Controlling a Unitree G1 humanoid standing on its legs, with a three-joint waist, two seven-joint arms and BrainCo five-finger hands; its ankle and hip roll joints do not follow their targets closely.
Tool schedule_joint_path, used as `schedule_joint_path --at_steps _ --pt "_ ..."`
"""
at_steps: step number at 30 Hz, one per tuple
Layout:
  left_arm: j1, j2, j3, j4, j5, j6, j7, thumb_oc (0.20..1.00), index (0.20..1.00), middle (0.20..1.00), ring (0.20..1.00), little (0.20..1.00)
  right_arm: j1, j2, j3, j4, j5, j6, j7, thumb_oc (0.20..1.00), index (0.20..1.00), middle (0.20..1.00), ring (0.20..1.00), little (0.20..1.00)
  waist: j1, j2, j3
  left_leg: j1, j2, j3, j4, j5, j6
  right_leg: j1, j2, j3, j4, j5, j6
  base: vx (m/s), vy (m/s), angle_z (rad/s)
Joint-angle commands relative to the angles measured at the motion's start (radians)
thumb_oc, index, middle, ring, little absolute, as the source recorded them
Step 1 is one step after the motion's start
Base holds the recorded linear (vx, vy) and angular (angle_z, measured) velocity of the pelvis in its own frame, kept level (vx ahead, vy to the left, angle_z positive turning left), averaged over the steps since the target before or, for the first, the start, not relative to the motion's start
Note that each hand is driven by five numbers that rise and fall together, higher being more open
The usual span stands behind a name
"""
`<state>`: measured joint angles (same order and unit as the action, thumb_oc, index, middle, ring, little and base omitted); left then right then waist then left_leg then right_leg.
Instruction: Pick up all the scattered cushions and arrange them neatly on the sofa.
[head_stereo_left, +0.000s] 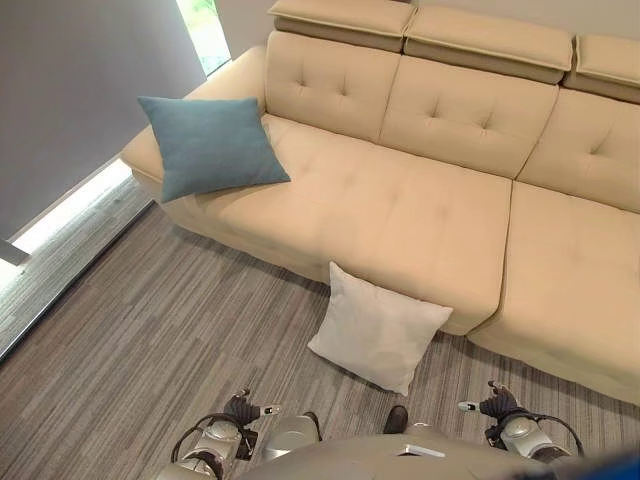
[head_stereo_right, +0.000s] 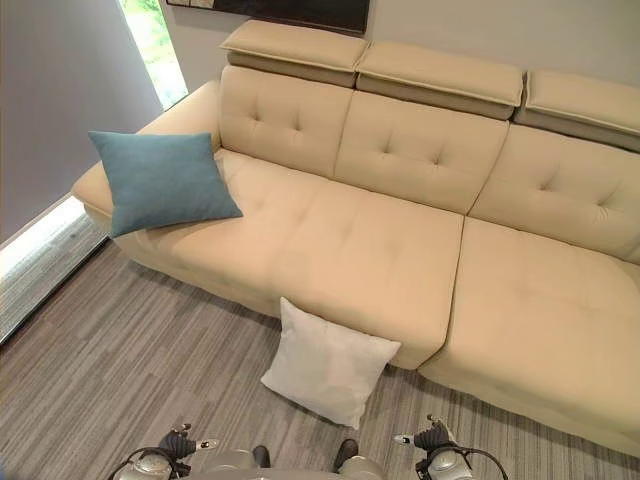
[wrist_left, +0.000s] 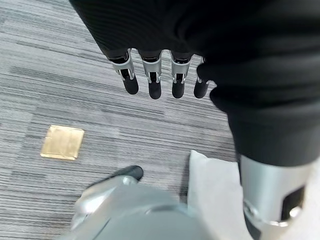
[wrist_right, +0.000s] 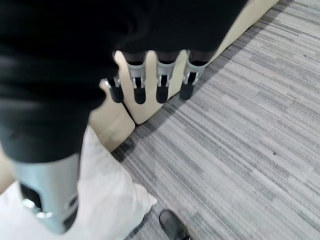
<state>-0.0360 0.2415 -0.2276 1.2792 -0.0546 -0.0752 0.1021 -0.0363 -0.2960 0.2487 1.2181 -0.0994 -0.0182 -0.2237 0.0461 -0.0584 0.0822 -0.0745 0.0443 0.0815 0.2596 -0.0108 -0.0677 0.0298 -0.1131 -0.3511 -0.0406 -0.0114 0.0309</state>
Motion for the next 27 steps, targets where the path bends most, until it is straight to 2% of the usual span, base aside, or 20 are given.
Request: schedule_joint_path --at_steps 1,2,3,4,6,10,15,17,19,24,27 --pt "-0.027 0.004 -0.003 0.015 -0.007 -0.015 -0.008 1.000 1.000 1.000 1.000 1.000 -0.043 -0.015 0.020 0.033 0.028 -0.019 -0.024 1.000 1.000 1.000 1.000 1.000 -0.005 -0.039 0.012 -0.050 -0.068 -0.088 -0.093 -0.101 0.005 -0.039 0.002 0.047 -0.018 0.037 0.112 0.08 0.049 -0.17" --pt "-0.029 0.003 -0.004 0.016 -0.008 -0.015 -0.008 1.000 1.000 1.000 1.000 1.000 -0.043 -0.016 0.020 0.036 0.026 -0.020 -0.024 1.000 1.000 1.000 1.000 1.000 -0.002 -0.039 0.012 -0.058 -0.064 -0.101 -0.111 -0.088 0.002 -0.036 0.003 0.052 -0.018 0.037 0.114 0.11 0.113 -0.09" --pt "-0.034 0.002 -0.005 0.019 -0.015 -0.016 -0.007 1.000 1.000 1.000 1.000 1.000 -0.048 -0.019 0.023 0.040 0.024 -0.018 -0.025 1.000 1.000 1.000 1.000 1.000 0.003 -0.033 0.015 -0.084 -0.043 -0.132 -0.149 -0.046 -0.009 -0.035 0.008 0.066 -0.014 0.029 0.116 0.09 0.127 -0.26" --pt "-0.036 0.004 -0.008 0.018 -0.015 -0.017 -0.007 1.000 1.000 1.000 1.000 1.000 -0.048 -0.021 0.024 0.042 0.021 -0.016 -0.026 1.000 1.000 1.000 1.000 1.000 0.006 -0.028 0.018 -0.098 -0.037 -0.143 -0.157 -0.029 -0.014 -0.035 0.010 0.068 -0.006 0.021 0.115 0.10 0.152 -0.26" --pt "-0.035 0.001 -0.006 0.021 -0.014 -0.014 -0.010 1.000 1.000 1.000 1.000 1.000 -0.045 -0.020 0.021 0.044 0.019 -0.015 -0.022 1.000 1.000 1.000 1.000 1.000 0.007 -0.023 0.012 -0.074 -0.029 -0.156 -0.181 -0.028 -0.013 -0.029 0.010 0.074 -0.003 0.011 0.114 0.13 0.217 -0.56" --pt "-0.027 0.012 0.011 0.022 -0.006 -0.014 -0.015 1.000 1.000 1.000 1.000 1.000 -0.032 0.004 0.015 0.043 0.007 -0.011 -0.009 1.000 1.000 1.000 1.000 1.000 0.007 -0.024 0.009 -0.037 -0.048 -0.127 -0.176 -0.046 0.011 -0.041 -0.036 0.104 0.046 0.008 0.134 0.10 0.285 -0.54" --pt "-0.022 0.044 0.040 0.021 -0.018 -0.016 -0.006 1.000 1.000 1.000 1.000 1.000 -0.047 0.017 0.014 0.025 0.014 -0.007 -0.009 1.000 1.000 1.000 1.000 1.000 0.030 -0.032 0.027 -0.036 -0.073 -0.076 -0.134 -0.087 0.051 -0.099 -0.088 0.128 0.104 0.031 0.156 0.00 0.182 -0.44" --pt "-0.022 0.054 0.050 0.020 -0.024 -0.019 -0.002 1.000 1.000 1.000 1.000 1.000 -0.054 0.018 0.015 0.021 0.015 -0.008 -0.013 1.000 1.000 1.000 1.000 1.000 0.042 -0.028 0.033 -0.034 -0.068 -0.060 -0.138 -0.090 0.058 -0.115 -0.105 0.100 0.117 0.045 0.161 -0.01 0.105 -0.58" --pt "-0.024 0.062 0.049 0.014 -0.028 -0.023 0.002 1.000 1.000 1.000 1.000 1.000 -0.057 0.014 0.023 0.017 0.013 -0.010 -0.016 1.000 1.000 1.000 1.000 1.000 0.052 -0.029 0.039 -0.033 -0.074 -0.053 -0.148 -0.087 0.062 -0.122 -0.107 0.058 0.103 0.057 0.159 0.00 0.038 -0.52" --pt "-0.047 0.047 0.039 -0.001 -0.058 -0.033 0.013 1.000 1.000 1.000 1.000 1.000 -0.066 0.001 0.020 0.020 0.031 -0.014 -0.031 1.000 1.000 1.000 1.000 1.000 0.042 -0.031 0.041 -0.058 -0.070 -0.051 -0.183 -0.070 0.052 -0.137 -0.100 0.061 0.033 0.089 0.168 0.01 -0.056 -0.07" --pt "-0.105 0.057 0.040 -0.039 -0.124 -0.051 0.045 1.000 1.000 1.000 1.000 1.000 -0.102 -0.010 0.005 -0.002 0.073 -0.025 -0.056 1.000 1.000 1.000 1.000 1.000 0.032 -0.029 0.079 -0.129 -0.067 -0.064 -0.173 -0.056 0.046 -0.203 -0.102 0.060 0.045 0.093 0.163 -0.13 -0.062 0.13"
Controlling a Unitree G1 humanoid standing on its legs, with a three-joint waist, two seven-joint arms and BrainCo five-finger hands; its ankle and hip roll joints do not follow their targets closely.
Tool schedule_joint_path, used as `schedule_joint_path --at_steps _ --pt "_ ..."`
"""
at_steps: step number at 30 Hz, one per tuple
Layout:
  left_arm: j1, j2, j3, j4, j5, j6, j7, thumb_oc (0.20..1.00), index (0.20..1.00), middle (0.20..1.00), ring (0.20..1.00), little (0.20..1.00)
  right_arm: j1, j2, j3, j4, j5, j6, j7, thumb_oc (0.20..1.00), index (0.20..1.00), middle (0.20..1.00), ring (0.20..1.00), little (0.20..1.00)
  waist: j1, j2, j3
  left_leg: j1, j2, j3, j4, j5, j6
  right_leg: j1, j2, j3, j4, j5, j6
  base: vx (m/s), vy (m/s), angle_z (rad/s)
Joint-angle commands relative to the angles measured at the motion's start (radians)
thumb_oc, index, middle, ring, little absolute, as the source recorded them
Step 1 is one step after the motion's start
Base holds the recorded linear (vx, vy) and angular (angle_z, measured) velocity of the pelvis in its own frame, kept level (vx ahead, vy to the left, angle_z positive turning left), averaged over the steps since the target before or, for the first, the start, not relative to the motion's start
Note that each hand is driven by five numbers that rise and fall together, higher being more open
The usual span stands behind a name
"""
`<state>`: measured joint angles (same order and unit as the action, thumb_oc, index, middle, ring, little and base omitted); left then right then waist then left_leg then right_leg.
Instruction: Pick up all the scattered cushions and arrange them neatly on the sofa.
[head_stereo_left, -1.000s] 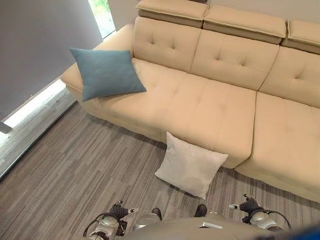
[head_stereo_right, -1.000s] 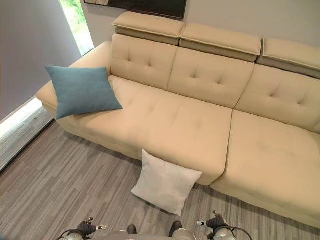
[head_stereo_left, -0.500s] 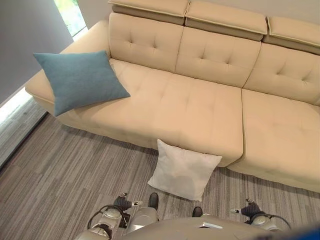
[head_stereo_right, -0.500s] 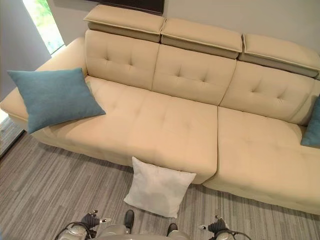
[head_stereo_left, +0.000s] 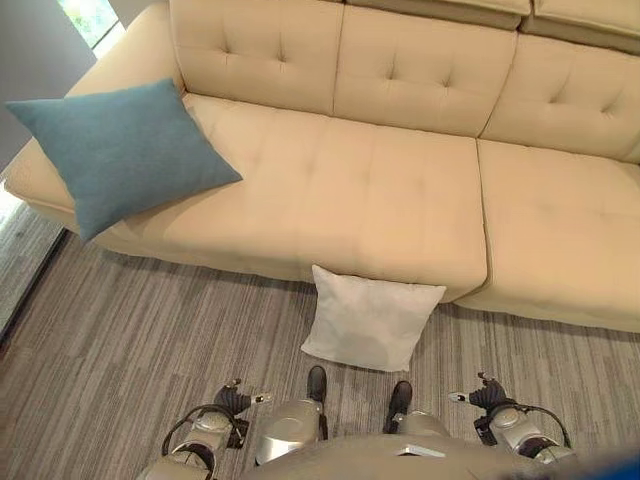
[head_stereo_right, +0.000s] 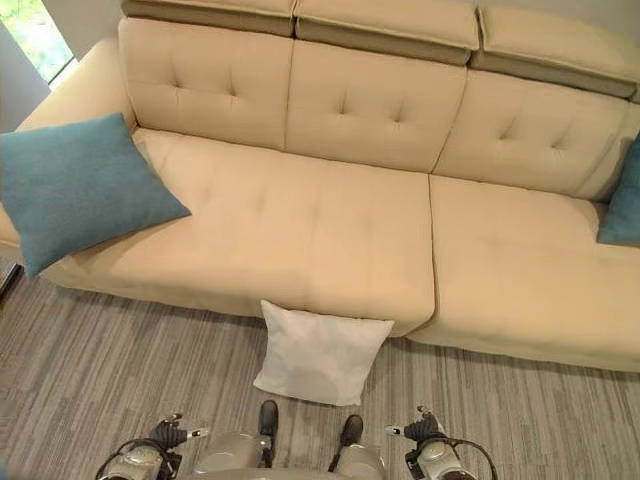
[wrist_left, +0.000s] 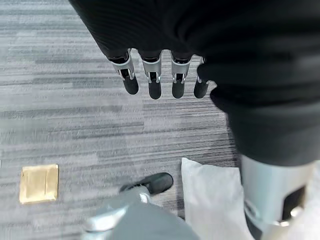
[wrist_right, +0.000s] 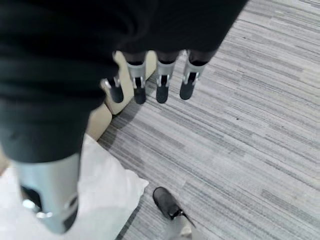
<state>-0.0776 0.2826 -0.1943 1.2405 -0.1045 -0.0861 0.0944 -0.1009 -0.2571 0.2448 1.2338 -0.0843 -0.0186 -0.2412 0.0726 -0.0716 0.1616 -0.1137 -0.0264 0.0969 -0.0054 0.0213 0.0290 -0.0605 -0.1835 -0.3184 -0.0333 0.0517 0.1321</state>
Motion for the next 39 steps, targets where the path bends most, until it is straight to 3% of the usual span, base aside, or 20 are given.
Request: schedule_joint_path --at_steps 1,2,4,6,7,14,23,26,33,39 --pt "-0.085 0.019 0.005 -0.015 -0.093 -0.048 0.063 1.000 1.000 1.000 1.000 1.000 -0.051 -0.054 0.004 -0.029 0.071 -0.028 -0.048 1.000 1.000 1.000 1.000 1.000 0.001 -0.015 0.013 -0.124 0.003 -0.083 0.105 -0.085 -0.054 -0.143 -0.032 0.024 0.047 0.032 0.059 -0.29 -0.070 0.12" --pt "-0.137 0.027 -0.008 -0.055 -0.140 -0.071 0.096 1.000 1.000 1.000 1.000 1.000 -0.086 -0.067 -0.007 -0.065 0.098 -0.042 -0.080 1.000 1.000 1.000 1.000 1.000 -0.011 -0.013 0.051 -0.197 0.000 -0.086 0.131 -0.074 -0.059 -0.215 -0.032 0.028 0.072 0.040 0.053 -0.28 -0.031 0.17" --pt "-0.159 0.031 -0.014 -0.075 -0.160 -0.083 0.112 1.000 1.000 1.000 1.000 1.000 -0.104 -0.076 -0.012 -0.084 0.116 -0.047 -0.094 1.000 1.000 1.000 1.000 1.000 -0.015 -0.009 0.061 -0.243 0.001 -0.086 0.155 -0.074 -0.062 -0.260 -0.034 0.029 0.091 0.040 0.048 -0.20 -0.001 0.11" --pt "-0.252 0.041 -0.039 -0.136 -0.242 -0.113 0.161 1.000 1.000 1.000 1.000 1.000 -0.175 -0.087 -0.030 -0.175 0.182 -0.073 -0.153 1.000 1.000 1.000 1.000 1.000 -0.036 -0.003 0.094 -0.398 0.007 -0.082 0.211 -0.055 -0.071 -0.413 -0.047 0.036 0.138 0.047 0.036 -0.20 0.033 -0.01" --pt "-0.274 0.040 -0.044 -0.150 -0.266 -0.122 0.174 1.000 1.000 1.000 1.000 1.000 -0.195 -0.086 -0.030 -0.198 0.195 -0.077 -0.175 1.000 1.000 1.000 1.000 1.000 -0.035 0.004 0.094 -0.428 0.016 -0.087 0.228 -0.082 -0.079 -0.445 -0.038 0.044 0.157 0.023 0.040 -0.16 0.055 -0.16" --pt "-0.493 0.028 -0.099 -0.257 -0.335 -0.169 0.315 1.000 1.000 1.000 1.000 1.000 -0.379 -0.048 -0.082 -0.375 0.287 -0.159 -0.409 1.000 1.000 1.000 1.000 1.000 -0.083 0.039 0.149 -0.788 0.022 -0.084 0.365 -0.091 -0.070 -0.818 -0.080 0.105 0.306 0.011 0.025 -0.11 0.083 -0.11" --pt "-0.660 0.054 -0.124 -0.315 -0.323 -0.179 0.375 1.000 1.000 1.000 1.000 1.000 -0.517 -0.071 -0.119 -0.413 0.319 -0.217 -0.510 1.000 1.000 1.000 1.000 1.000 -0.112 0.057 0.153 -1.026 0.020 -0.091 0.408 -0.093 -0.064 -1.083 -0.086 0.158 0.380 -0.004 0.026 0.00 0.022 -0.03" --pt "-0.698 0.062 -0.126 -0.316 -0.329 -0.181 0.382 1.000 1.000 1.000 1.000 1.000 -0.548 -0.089 -0.116 -0.401 0.333 -0.221 -0.502 1.000 1.000 1.000 1.000 1.000 -0.115 0.057 0.147 -1.070 0.020 -0.092 0.413 -0.091 -0.062 -1.134 -0.086 0.165 0.393 -0.006 0.030 0.05 -0.005 -0.04" --pt "-0.848 0.102 -0.168 -0.311 -0.354 -0.177 0.370 1.000 1.000 1.000 1.000 1.000 -0.741 -0.164 -0.044 -0.294 0.488 -0.243 -0.378 1.000 1.000 1.000 1.000 1.000 -0.103 0.061 0.147 -1.173 0.016 -0.106 0.419 -0.075 -0.063 -1.249 -0.081 0.176 0.427 -0.010 0.037 0.02 -0.032 0.01" --pt "-1.050 0.096 -0.270 -0.270 -0.358 -0.153 0.338 1.000 1.000 1.000 1.000 1.000 -0.991 -0.160 0.155 -0.231 0.624 -0.229 -0.226 1.000 1.000 1.000 1.000 1.000 -0.072 0.062 0.160 -1.261 0.010 -0.123 0.442 -0.053 -0.069 -1.332 -0.076 0.173 0.468 -0.012 0.039 0.00 -0.028 0.07"
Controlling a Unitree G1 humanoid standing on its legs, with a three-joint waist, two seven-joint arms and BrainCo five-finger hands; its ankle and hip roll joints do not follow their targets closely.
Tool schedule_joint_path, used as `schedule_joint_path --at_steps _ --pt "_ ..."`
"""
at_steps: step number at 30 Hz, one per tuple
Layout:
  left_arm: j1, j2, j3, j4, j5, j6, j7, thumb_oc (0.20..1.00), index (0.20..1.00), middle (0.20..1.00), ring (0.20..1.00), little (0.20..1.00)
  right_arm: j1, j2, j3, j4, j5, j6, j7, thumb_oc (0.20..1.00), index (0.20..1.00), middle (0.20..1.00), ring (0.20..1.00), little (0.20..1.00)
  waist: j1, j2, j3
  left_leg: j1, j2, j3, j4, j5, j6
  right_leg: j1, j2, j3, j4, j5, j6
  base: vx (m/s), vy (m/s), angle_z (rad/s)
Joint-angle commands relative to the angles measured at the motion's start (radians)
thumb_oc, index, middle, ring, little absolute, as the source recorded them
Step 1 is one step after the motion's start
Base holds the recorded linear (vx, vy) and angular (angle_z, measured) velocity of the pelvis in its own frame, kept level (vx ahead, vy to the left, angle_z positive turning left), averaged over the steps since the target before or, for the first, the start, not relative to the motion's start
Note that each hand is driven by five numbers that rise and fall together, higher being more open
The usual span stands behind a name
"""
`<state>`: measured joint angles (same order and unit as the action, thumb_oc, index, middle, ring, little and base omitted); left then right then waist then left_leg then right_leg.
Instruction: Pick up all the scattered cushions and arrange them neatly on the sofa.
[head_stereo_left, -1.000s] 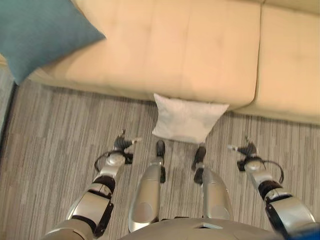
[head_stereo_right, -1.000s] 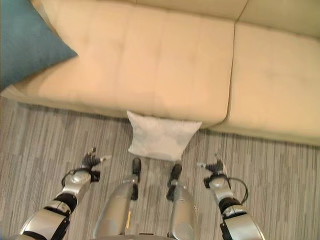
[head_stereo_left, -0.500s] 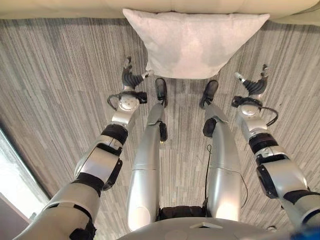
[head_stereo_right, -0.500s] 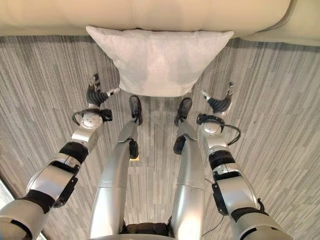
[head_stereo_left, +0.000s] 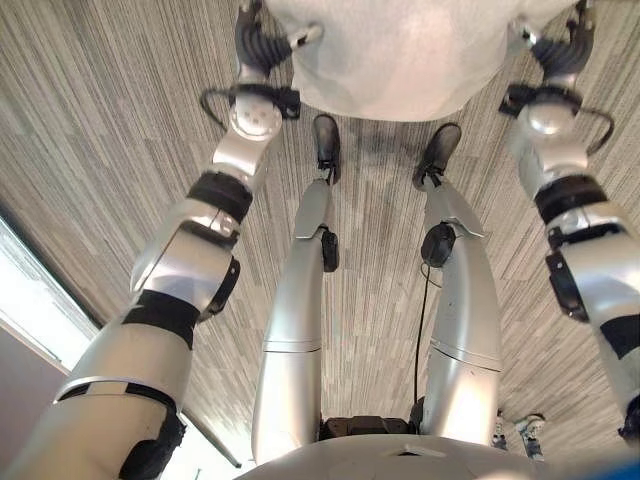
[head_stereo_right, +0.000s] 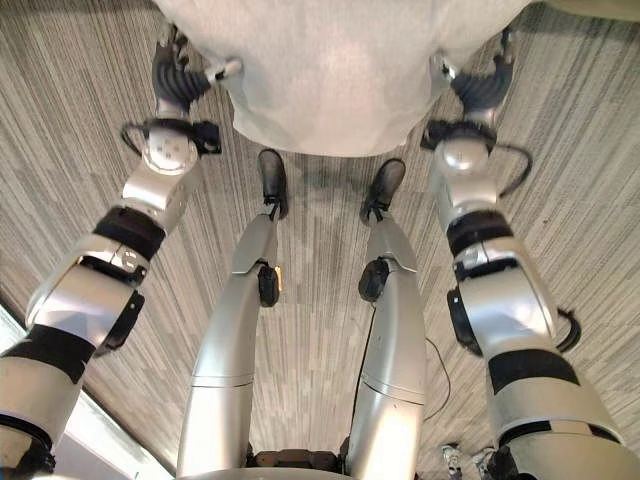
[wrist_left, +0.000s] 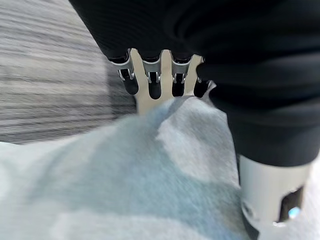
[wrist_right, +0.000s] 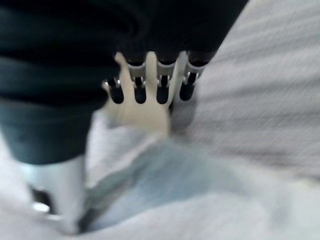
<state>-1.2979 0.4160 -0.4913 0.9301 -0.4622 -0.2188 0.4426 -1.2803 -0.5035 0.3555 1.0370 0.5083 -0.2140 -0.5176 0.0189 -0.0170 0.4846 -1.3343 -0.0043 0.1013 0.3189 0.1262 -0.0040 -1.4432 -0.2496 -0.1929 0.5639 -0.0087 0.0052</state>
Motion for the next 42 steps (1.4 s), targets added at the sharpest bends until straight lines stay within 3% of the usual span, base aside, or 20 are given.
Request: schedule_joint_path --at_steps 1,9,10,11,12,13,22,27,32,34,42 --pt "0.145 -0.045 0.015 0.037 0.008 -0.017 -0.010 1.000 1.000 1.000 1.000 1.000 0.158 0.097 0.076 -0.043 0.045 -0.033 0.067 1.000 1.000 1.000 1.000 1.000 -0.014 0.008 -0.160 -0.054 -0.014 -0.131 0.123 -0.154 -0.037 0.038 -0.009 0.046 -0.122 0.049 0.166 0.00 -0.017 0.07" --pt "0.008 -0.154 -0.043 -0.017 -0.016 -0.032 0.015 1.000 1.000 1.000 1.000 1.000 0.005 0.209 0.160 -0.107 0.096 -0.068 0.090 1.000 1.000 1.000 1.000 1.000 0.004 0.012 -0.172 -0.113 -0.028 -0.150 0.131 -0.134 -0.045 -0.002 -0.002 0.039 -0.110 0.039 0.159 0.00 -0.021 0.04" --pt "0.001 -0.164 -0.039 -0.033 -0.035 -0.042 0.018 0.912 0.912 0.912 0.912 0.912 -0.006 0.218 0.156 -0.124 0.107 -0.080 0.087 0.598 0.598 0.598 0.598 0.598 0.004 0.012 -0.176 -0.117 -0.029 -0.153 0.130 -0.133 -0.045 -0.006 0.000 0.040 -0.111 0.038 0.159 0.00 -0.013 0.04" --pt "-0.003 -0.171 -0.036 -0.046 -0.050 -0.049 0.018 0.313 0.313 0.313 0.313 0.313 -0.013 0.223 0.155 -0.141 0.114 -0.089 0.085 0.200 0.200 0.200 0.200 0.200 0.004 0.011 -0.180 -0.117 -0.030 -0.156 0.127 -0.131 -0.046 -0.009 0.001 0.041 -0.111 0.038 0.159 -0.01 -0.013 0.03" --pt "-0.006 -0.179 -0.023 -0.078 -0.085 -0.071 0.024 0.200 0.200 0.200 0.200 0.200 -0.024 0.232 0.147 -0.177 0.120 -0.109 0.081 0.200 0.200 0.200 0.200 0.200 0.004 0.009 -0.186 -0.118 -0.032 -0.158 0.123 -0.130 -0.048 -0.011 0.003 0.041 -0.112 0.037 0.158 0.00 0.000 0.00" --pt "-0.001 -0.182 0.001 -0.141 -0.138 -0.109 0.035 0.200 0.200 0.200 0.200 0.200 -0.030 0.232 0.131 -0.236 0.112 -0.136 0.063 0.200 0.200 0.200 0.200 0.200 0.002 0.007 -0.199 -0.118 -0.032 -0.158 0.117 -0.129 -0.051 -0.014 0.005 0.043 -0.114 0.037 0.159 0.00 0.000 0.00" --pt "0.136 -0.158 0.088 -0.400 -0.095 -0.162 0.065 0.200 0.200 0.200 0.200 0.200 0.088 0.214 0.030 -0.458 -0.016 -0.176 0.017 0.200 0.200 0.200 0.200 0.200 -0.007 0.013 -0.250 -0.018 -0.029 -0.151 0.055 -0.120 -0.063 0.066 0.015 0.031 -0.138 0.037 0.165 0.00 0.003 0.00" --pt "0.312 -0.199 0.132 -0.600 0.013 -0.143 0.055 0.200 0.200 0.200 0.200 0.200 0.285 0.246 -0.013 -0.610 -0.107 -0.172 0.050 0.200 0.200 0.200 0.200 0.200 -0.014 0.019 -0.226 0.186 -0.039 -0.152 -0.030 -0.114 -0.073 0.258 0.024 0.002 -0.171 0.032 0.164 -0.03 -0.013 0.05" --pt "0.513 -0.195 0.101 -0.770 0.104 -0.135 0.022 0.200 0.200 0.200 0.200 0.200 0.529 0.260 -0.007 -0.776 -0.180 -0.159 0.119 0.200 0.200 0.200 0.200 0.200 -0.019 0.020 -0.211 0.457 -0.048 -0.156 -0.120 -0.104 -0.081 0.530 0.022 -0.044 -0.269 0.035 0.159 -0.05 -0.054 0.01" --pt "0.575 -0.188 0.080 -0.815 0.117 -0.137 0.007 0.200 0.200 0.200 0.200 0.200 0.606 0.257 -0.002 -0.819 -0.184 -0.151 0.137 0.200 0.200 0.200 0.200 0.200 -0.024 0.020 -0.208 0.523 -0.051 -0.150 -0.136 -0.078 -0.076 0.607 0.022 -0.064 -0.306 0.064 0.149 -0.06 -0.010 0.01" --pt "0.893 -0.150 0.038 -0.943 0.078 -0.138 -0.078 0.200 0.200 0.200 0.200 0.200 0.987 0.258 -0.020 -1.011 -0.133 -0.132 0.239 0.200 0.200 0.200 0.200 0.200 -0.033 0.019 -0.300 0.923 -0.022 -0.139 -0.287 -0.065 -0.085 1.054 0.072 -0.122 -0.491 0.060 0.158 0.13 -0.066 -0.05"
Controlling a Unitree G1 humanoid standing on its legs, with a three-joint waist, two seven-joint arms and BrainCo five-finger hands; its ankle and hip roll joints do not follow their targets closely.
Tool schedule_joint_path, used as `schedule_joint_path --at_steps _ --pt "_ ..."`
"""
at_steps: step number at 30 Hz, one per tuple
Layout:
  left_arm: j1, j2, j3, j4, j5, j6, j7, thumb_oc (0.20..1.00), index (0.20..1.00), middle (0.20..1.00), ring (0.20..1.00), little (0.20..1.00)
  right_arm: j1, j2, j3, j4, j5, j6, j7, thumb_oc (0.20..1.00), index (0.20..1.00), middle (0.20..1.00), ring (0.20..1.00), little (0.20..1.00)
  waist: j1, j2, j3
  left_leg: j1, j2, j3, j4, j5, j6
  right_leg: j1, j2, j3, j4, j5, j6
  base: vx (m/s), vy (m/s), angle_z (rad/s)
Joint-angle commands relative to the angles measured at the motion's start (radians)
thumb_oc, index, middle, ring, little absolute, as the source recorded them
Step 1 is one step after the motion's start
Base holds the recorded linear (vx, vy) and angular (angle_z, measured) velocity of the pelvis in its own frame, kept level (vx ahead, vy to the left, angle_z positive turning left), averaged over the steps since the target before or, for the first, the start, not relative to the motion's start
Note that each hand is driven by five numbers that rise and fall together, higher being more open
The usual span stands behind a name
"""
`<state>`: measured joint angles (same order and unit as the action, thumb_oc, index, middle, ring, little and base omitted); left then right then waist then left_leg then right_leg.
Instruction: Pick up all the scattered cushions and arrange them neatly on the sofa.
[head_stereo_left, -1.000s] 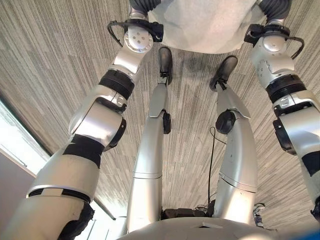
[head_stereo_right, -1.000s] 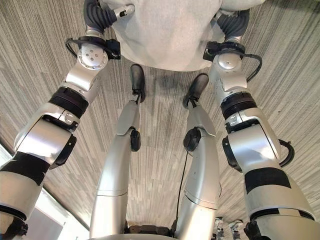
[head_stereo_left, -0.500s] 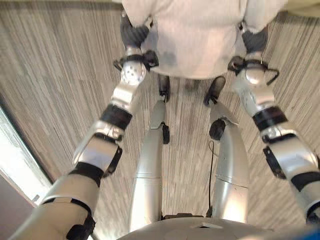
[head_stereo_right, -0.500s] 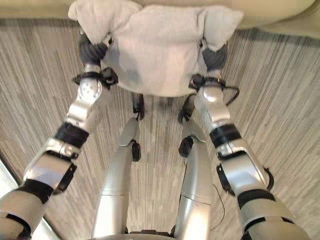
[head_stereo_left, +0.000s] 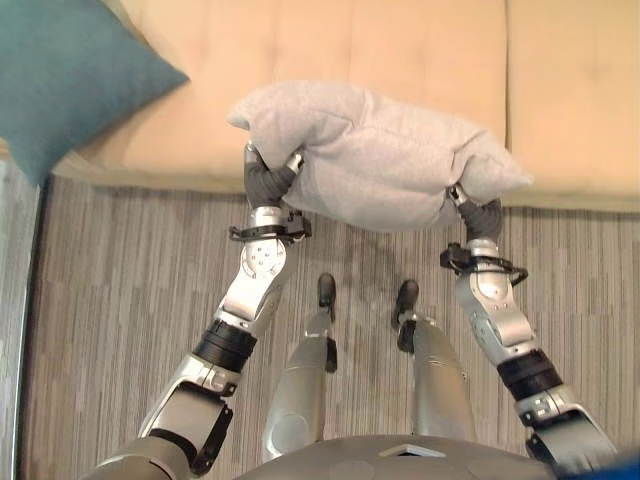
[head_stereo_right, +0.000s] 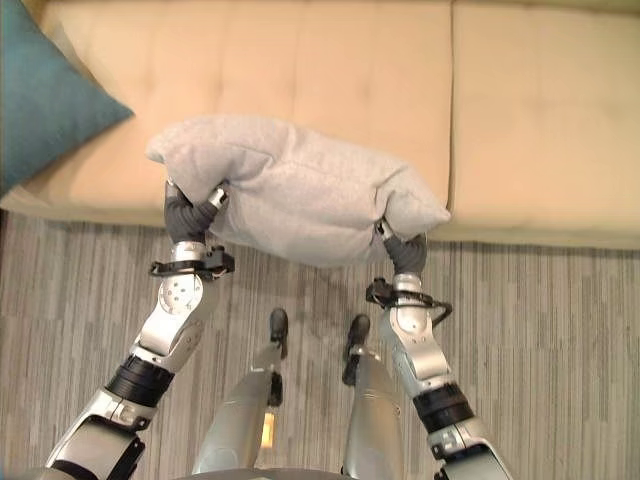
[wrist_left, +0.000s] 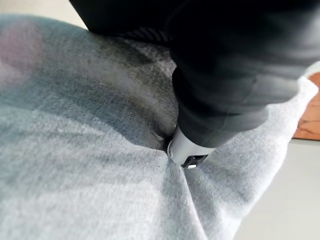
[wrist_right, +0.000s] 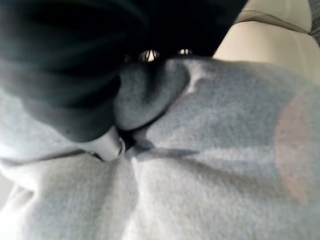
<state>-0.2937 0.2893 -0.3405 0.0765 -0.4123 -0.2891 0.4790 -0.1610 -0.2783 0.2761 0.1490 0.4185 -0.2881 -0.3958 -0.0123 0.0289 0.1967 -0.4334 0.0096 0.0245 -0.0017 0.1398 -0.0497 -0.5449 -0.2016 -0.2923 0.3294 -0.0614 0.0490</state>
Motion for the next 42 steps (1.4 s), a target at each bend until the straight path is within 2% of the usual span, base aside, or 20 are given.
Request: schedule_joint_path --at_steps 1,8,10,12,14,16,17,20,23,24,25,27,30,31,33,35,37,38,39,42 --pt "-0.062 -0.003 -0.106 -0.116 0.023 -0.064 -0.124 0.200 0.200 0.200 0.200 0.200 -0.088 0.016 0.047 -0.152 -0.055 -0.053 0.120 0.200 0.200 0.200 0.200 0.200 -0.003 -0.027 -0.040 0.077 -0.025 -0.054 0.015 -0.080 -0.043 0.220 0.034 -0.026 -0.275 0.105 0.114 0.23 -0.103 -0.01" --pt "0.092 0.036 -0.054 -0.173 -0.017 -0.055 -0.147 0.200 0.200 0.200 0.200 0.200 0.039 -0.047 -0.002 -0.264 -0.185 -0.020 0.108 0.200 0.200 0.200 0.200 0.200 -0.006 -0.032 -0.125 0.264 0.036 -0.036 -0.040 -0.079 -0.070 0.424 0.084 -0.027 -0.345 0.060 0.101 0.14 -0.134 -0.02" --pt "0.125 0.035 -0.047 -0.169 -0.030 -0.050 -0.158 0.200 0.200 0.200 0.200 0.200 0.063 -0.057 -0.006 -0.270 -0.210 -0.011 0.112 0.200 0.200 0.200 0.200 0.200 0.000 -0.043 -0.145 0.300 0.049 -0.036 -0.015 -0.105 -0.067 0.481 0.104 -0.020 -0.367 0.048 0.089 0.12 -0.172 -0.04" --pt "0.140 0.035 -0.042 -0.173 -0.038 -0.049 -0.175 0.200 0.200 0.200 0.200 0.200 0.084 -0.061 -0.017 -0.269 -0.199 -0.012 0.126 0.200 0.200 0.200 0.200 0.200 0.005 -0.058 -0.129 0.283 0.041 -0.053 0.079 -0.149 -0.054 0.511 0.107 -0.005 -0.376 0.045 0.078 0.03 -0.086 -0.09" --pt "0.137 0.033 -0.043 -0.168 -0.050 -0.053 -0.184 0.200 0.200 0.200 0.200 0.200 0.087 -0.059 -0.023 -0.258 -0.170 -0.017 0.136 0.200 0.200 0.200 0.200 0.200 0.008 -0.063 -0.119 0.265 0.032 -0.054 0.114 -0.156 -0.054 0.520 0.099 -0.007 -0.382 0.051 0.077 0.00 -0.006 -0.08" --pt "0.127 0.030 -0.045 -0.160 -0.056 -0.051 -0.190 0.200 0.200 0.200 0.200 0.200 0.077 -0.056 -0.036 -0.248 -0.148 -0.019 0.138 0.200 0.200 0.200 0.200 0.200 0.006 -0.066 -0.118 0.238 0.021 -0.044 0.117 -0.150 -0.049 0.522 0.093 -0.012 -0.389 0.056 0.082 0.01 0.052 0.04" --pt "0.114 0.030 -0.044 -0.154 -0.052 -0.043 -0.190 0.200 0.200 0.200 0.200 0.200 0.065 -0.053 -0.056 -0.239 -0.129 -0.023 0.128 0.200 0.200 0.200 0.200 0.200 0.006 -0.068 -0.123 0.182 0.002 -0.010 0.118 -0.138 -0.045 0.513 0.093 -0.013 -0.391 0.061 0.086 0.03 0.087 0.12" --pt "0.121 0.027 -0.036 -0.157 -0.047 -0.039 -0.188 0.200 0.200 0.200 0.200 0.200 0.058 -0.039 -0.060 -0.240 -0.112 -0.024 0.133 0.200 0.200 0.200 0.200 0.200 0.014 -0.061 -0.143 0.184 -0.011 -0.020 0.098 -0.145 -0.029 0.499 0.099 0.006 -0.379 0.052 0.091 0.13 0.135 0.19" --pt "0.147 0.040 -0.028 -0.171 -0.042 -0.031 -0.195 0.200 0.200 0.200 0.200 0.200 0.065 -0.017 -0.069 -0.247 -0.102 -0.026 0.146 0.200 0.200 0.200 0.200 0.200 0.016 -0.063 -0.153 0.229 -0.018 -0.012 0.088 -0.162 -0.010 0.514 0.079 0.013 -0.330 0.027 0.103 0.19 0.220 -0.37" --pt "0.161 0.051 -0.018 -0.181 -0.033 -0.024 -0.198 0.200 0.200 0.200 0.200 0.200 0.073 -0.006 -0.069 -0.248 -0.106 -0.022 0.163 0.200 0.200 0.200 0.200 0.200 0.026 -0.064 -0.145 0.260 -0.021 0.006 0.082 -0.176 0.004 0.506 0.060 0.026 -0.262 0.020 0.112 0.16 0.337 -0.38" --pt "0.179 0.080 0.000 -0.194 -0.029 -0.017 -0.200 0.200 0.200 0.200 0.200 0.200 0.059 0.005 -0.054 -0.248 -0.114 -0.016 0.177 0.200 0.200 0.200 0.200 0.200 0.033 -0.051 -0.120 0.290 -0.012 0.023 0.081 -0.188 0.034 0.436 0.032 0.048 -0.095 0.026 0.127 0.12 0.335 -0.61" --pt "0.191 0.087 0.014 -0.203 -0.020 -0.017 -0.197 0.200 0.200 0.200 0.200 0.200 0.054 0.016 -0.042 -0.246 -0.122 -0.014 0.187 0.200 0.200 0.200 0.200 0.200 0.034 -0.036 -0.107 0.312 -0.007 0.033 0.075 -0.200 0.053 0.370 0.026 0.054 -0.004 0.040 0.134 0.10 0.214 -0.89" --pt "0.199 0.079 0.009 -0.208 -0.025 -0.019 -0.208 0.200 0.200 0.200 0.200 0.200 0.047 0.008 -0.037 -0.244 -0.132 -0.011 0.188 0.200 0.200 0.200 0.200 0.200 0.031 -0.046 -0.116 0.337 -0.023 0.022 0.058 -0.215 0.057 0.356 0.049 0.068 -0.126 0.051 0.120 0.19 0.008 -0.45" --pt "0.193 0.070 0.005 -0.203 -0.021 -0.016 -0.207 0.200 0.200 0.200 0.200 0.200 0.032 0.001 -0.035 -0.235 -0.131 -0.013 0.183 0.200 0.200 0.200 0.200 0.200 0.026 -0.055 -0.118 0.351 -0.034 0.015 0.046 -0.223 0.054 0.328 0.062 0.080 -0.224 0.087 0.125 0.22 -0.072 -0.07" --pt "0.182 0.064 0.006 -0.200 -0.025 -0.021 -0.209 0.200 0.200 0.200 0.200 0.200 0.030 -0.003 -0.034 -0.235 -0.130 -0.009 0.179 0.200 0.200 0.200 0.200 0.200 0.020 -0.062 -0.115 0.361 -0.040 -0.004 0.050 -0.237 0.049 0.330 0.069 0.083 -0.285 0.109 0.132 0.24 -0.150 0.26" --pt "0.185 0.036 0.000 -0.194 -0.038 -0.035 -0.218 0.200 0.200 0.200 0.200 0.200 0.041 -0.015 -0.053 -0.236 -0.172 -0.014 0.162 0.200 0.200 0.200 0.200 0.200 0.014 -0.074 -0.129 0.366 -0.028 -0.033 0.070 -0.263 0.019 0.369 0.082 0.074 -0.329 0.124 0.124 0.35 -0.322 0.85" --pt "0.178 0.024 -0.004 -0.190 -0.048 -0.031 -0.227 0.200 0.200 0.200 0.200 0.200 0.049 -0.035 -0.072 -0.240 -0.197 -0.012 0.148 0.200 0.200 0.200 0.200 0.200 0.008 -0.082 -0.126 0.321 -0.011 -0.048 0.195 -0.280 -0.018 0.429 0.091 0.050 -0.360 0.102 0.100 0.28 -0.290 1.01" --pt "0.169 0.022 -0.004 -0.189 -0.058 -0.034 -0.232 0.200 0.200 0.200 0.200 0.200 0.053 -0.042 -0.079 -0.236 -0.198 -0.007 0.147 0.200 0.200 0.200 0.200 0.200 0.013 -0.086 -0.115 0.266 -0.006 -0.048 0.273 -0.263 -0.025 0.454 0.090 0.041 -0.367 0.090 0.088 0.16 -0.168 0.66" --pt "0.164 0.021 -0.004 -0.185 -0.059 -0.033 -0.232 0.200 0.200 0.200 0.200 0.200 0.050 -0.045 -0.080 -0.234 -0.198 -0.007 0.145 0.200 0.200 0.200 0.200 0.200 0.014 -0.088 -0.112 0.241 -0.006 -0.045 0.277 -0.267 -0.022 0.462 0.091 0.037 -0.372 0.085 0.085 0.15 -0.094 0.32" --pt "0.150 0.019 -0.010 -0.171 -0.062 -0.021 -0.226 0.200 0.200 0.200 0.200 0.200 0.035 -0.045 -0.084 -0.227 -0.195 -0.007 0.132 0.200 0.200 0.200 0.200 0.200 0.022 -0.087 -0.120 0.178 -0.018 -0.028 0.194 -0.219 -0.012 0.482 0.103 0.026 -0.382 0.064 0.086 0.17 -0.018 0.12"
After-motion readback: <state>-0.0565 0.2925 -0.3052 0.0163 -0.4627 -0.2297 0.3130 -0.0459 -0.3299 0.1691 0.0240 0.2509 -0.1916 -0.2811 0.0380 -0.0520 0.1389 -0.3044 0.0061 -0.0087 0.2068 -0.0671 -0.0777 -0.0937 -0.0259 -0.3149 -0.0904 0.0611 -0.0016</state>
